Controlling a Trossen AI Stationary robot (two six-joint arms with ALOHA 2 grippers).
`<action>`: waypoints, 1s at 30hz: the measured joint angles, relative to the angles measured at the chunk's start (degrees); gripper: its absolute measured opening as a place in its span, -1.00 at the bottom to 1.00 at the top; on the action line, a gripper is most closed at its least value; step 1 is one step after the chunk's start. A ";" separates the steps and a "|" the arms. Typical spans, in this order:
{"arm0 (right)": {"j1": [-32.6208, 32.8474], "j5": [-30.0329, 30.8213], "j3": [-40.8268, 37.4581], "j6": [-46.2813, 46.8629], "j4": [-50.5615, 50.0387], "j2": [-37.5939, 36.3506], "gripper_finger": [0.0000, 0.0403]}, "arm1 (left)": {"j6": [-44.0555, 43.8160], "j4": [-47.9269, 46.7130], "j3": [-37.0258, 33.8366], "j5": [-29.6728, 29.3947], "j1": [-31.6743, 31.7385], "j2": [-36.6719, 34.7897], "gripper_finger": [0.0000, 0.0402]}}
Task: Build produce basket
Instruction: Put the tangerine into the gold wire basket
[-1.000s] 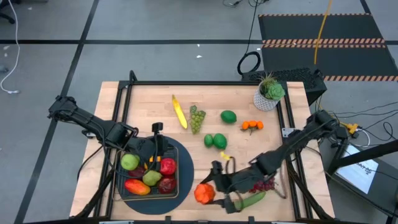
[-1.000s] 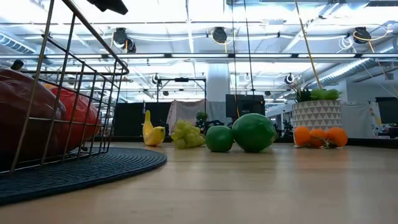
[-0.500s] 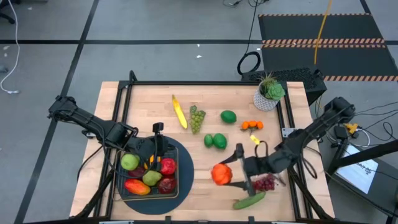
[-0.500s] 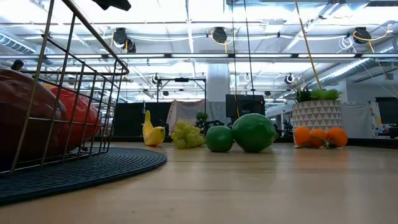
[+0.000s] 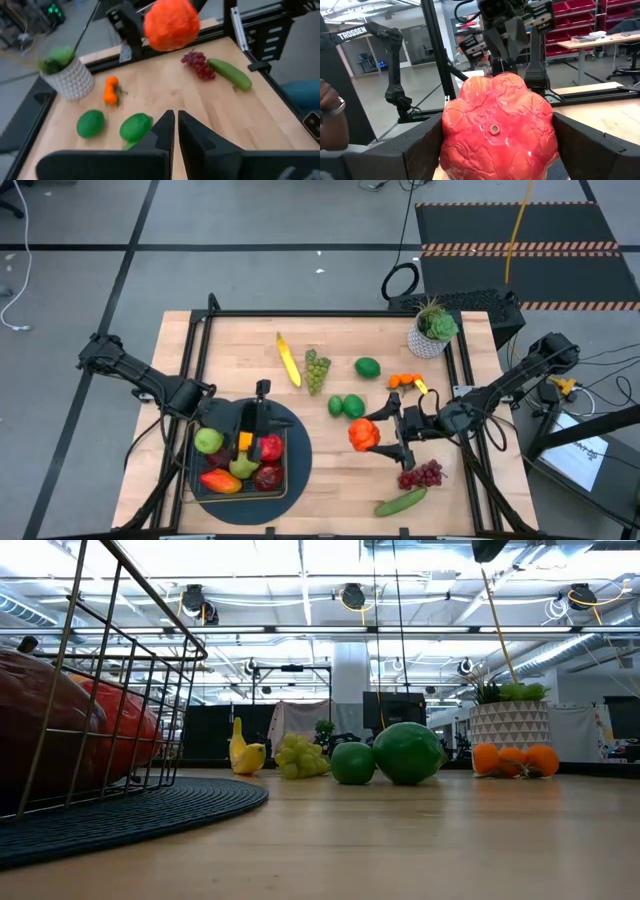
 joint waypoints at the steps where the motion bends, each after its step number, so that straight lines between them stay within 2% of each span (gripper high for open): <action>1: -0.03 -0.01 0.00 -0.05 -0.02 0.00 0.64 | 0.82 0.19 0.02 0.00 -0.46 0.00 -0.87; 5: -0.05 0.31 0.00 -2.74 -0.07 0.00 0.64 | 1.86 0.66 0.02 -0.02 -2.49 0.00 -0.77; 12: 1.51 5.91 3.43 -9.08 -6.82 1.17 0.64 | 3.94 2.69 0.01 -0.11 -4.46 0.00 -0.31; 19: 4.35 11.88 9.85 -21.25 -10.99 6.45 0.64 | 6.02 10.12 0.03 -0.15 -4.65 1.88 0.07; 27: 9.63 23.46 16.55 -35.13 -11.23 10.51 0.64 | 6.18 11.08 0.02 -0.17 -4.37 2.21 0.23; 30: 11.27 28.51 17.78 -34.95 -11.21 10.84 0.64 | 6.52 11.06 0.02 -0.19 -4.58 2.21 0.24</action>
